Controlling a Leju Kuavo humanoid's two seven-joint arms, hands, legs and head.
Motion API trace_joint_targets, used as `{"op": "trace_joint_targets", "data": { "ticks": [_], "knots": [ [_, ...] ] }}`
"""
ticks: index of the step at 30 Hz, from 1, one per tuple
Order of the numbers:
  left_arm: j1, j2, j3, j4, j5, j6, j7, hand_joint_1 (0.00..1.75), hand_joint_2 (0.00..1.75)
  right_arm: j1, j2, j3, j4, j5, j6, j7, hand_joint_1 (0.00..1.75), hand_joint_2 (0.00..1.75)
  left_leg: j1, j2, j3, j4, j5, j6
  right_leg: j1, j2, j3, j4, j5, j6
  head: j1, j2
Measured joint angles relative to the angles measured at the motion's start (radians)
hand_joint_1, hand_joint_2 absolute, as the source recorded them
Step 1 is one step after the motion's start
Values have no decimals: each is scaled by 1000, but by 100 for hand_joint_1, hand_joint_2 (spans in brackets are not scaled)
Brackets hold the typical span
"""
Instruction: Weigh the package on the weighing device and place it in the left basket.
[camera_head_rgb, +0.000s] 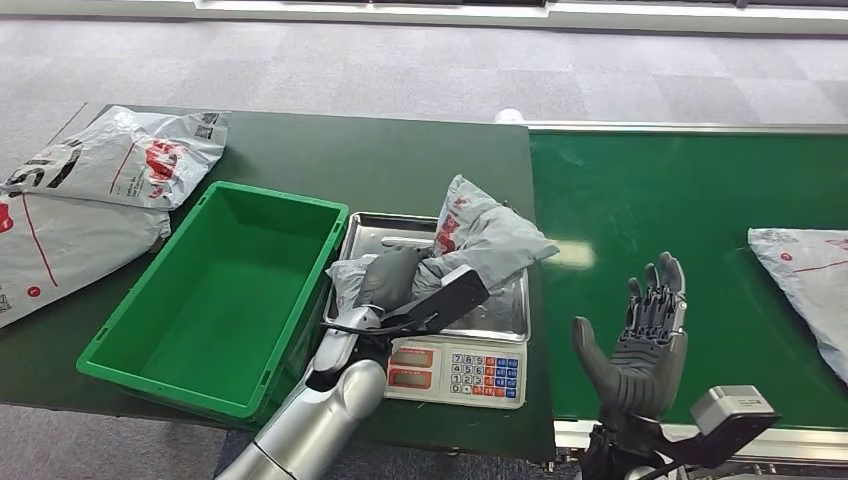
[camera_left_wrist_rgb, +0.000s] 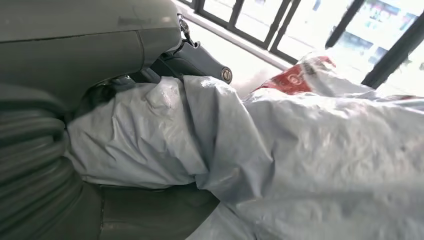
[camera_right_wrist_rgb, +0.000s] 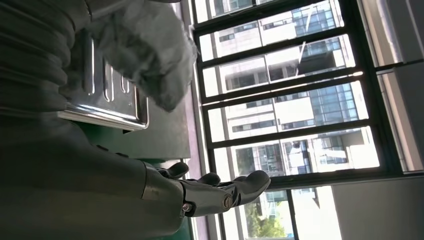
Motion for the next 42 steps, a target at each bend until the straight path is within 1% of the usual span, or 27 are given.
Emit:
{"op": "trace_joint_targets", "data": {
  "ticks": [3, 6, 10, 13, 16, 20, 23, 25, 29, 34, 42],
  "knots": [
    [11, 17, 38, -126, 16, -17, 3, 175, 175, -8, 15, -17, 0, 10, 7, 6, 0, 175, 0, 0, 0, 0, 0, 0, 0, 0, -1, 0, 0, 0, 0, 0],
    [13, 34, 73, -223, 34, -19, -9, 175, 175, -11, 29, -37, -4, 17, 5, 10, 0, 175, 0, 0, -1, 0, 0, 0, 0, 0, -2, 0, 0, 0, 0, 0],
    [-2, 67, 126, -315, 41, 21, -13, 175, 175, -11, 47, -71, -25, 27, -8, 13, 0, 175, 0, 0, -2, 0, 0, 0, 0, 1, -3, 0, 0, 0, 0, 0],
    [-22, 99, 186, -361, 40, 56, -6, 175, 175, -9, 59, -94, -42, 31, -20, 20, 0, 175, 0, 0, -2, 0, 1, -1, 0, 1, -3, 0, 0, 0, 0, 0],
    [-41, 130, 258, -389, 40, 70, -3, 175, 175, -8, 71, -116, -55, 37, -31, 27, 0, 175, 0, 0, -2, 0, 1, -1, 0, 1, -3, 1, 0, 0, 0, 0],
    [-52, 172, 342, -405, 38, 72, -12, 148, 175, 1, 80, -134, -63, 36, -50, 30, 0, 175, 1, 0, -2, 0, 1, -1, 0, 1, -3, 1, 0, 0, 0, 0],
    [-51, 202, 416, -407, 32, 73, -27, 148, 175, 20, 73, -138, -62, 10, -65, 24, 0, 175, 1, 1, -2, 0, 1, -1, 0, 3, -4, 1, 0, 0, 0, 0],
    [-46, 215, 447, -408, 27, 73, -33, 148, 175, 27, 65, -139, -59, -6, -71, 17, 0, 175, 1, 0, -3, 0, 1, -1, 0, 2, -4, 1, 0, 0, 0, 0],
    [-39, 230, 475, -412, 22, 73, -36, 0, 175, 32, 55, -139, -56, -14, -75, 12, 0, 175, 0, 0, -3, 0, 1, -1, 0, 2, -4, 1, 0, 0, 0, 0],
    [-26, 245, 489, -420, 10, 81, -31, 0, 175, 45, 35, -139, -53, -31, -77, 15, 0, 175, 0, 0, -3, 0, 1, -1, 0, 2, -4, 1, 0, 0, 0, 0],
    [43, 275, 514, -453, -1, 86, -9, 0, 175, 99, -2, -131, -48, -53, -69, -1, 0, 175, 0, 0, -4, 0, 1, -1, 0, 2, -5, 1, 0, 0, 0, 0]
  ]
}}
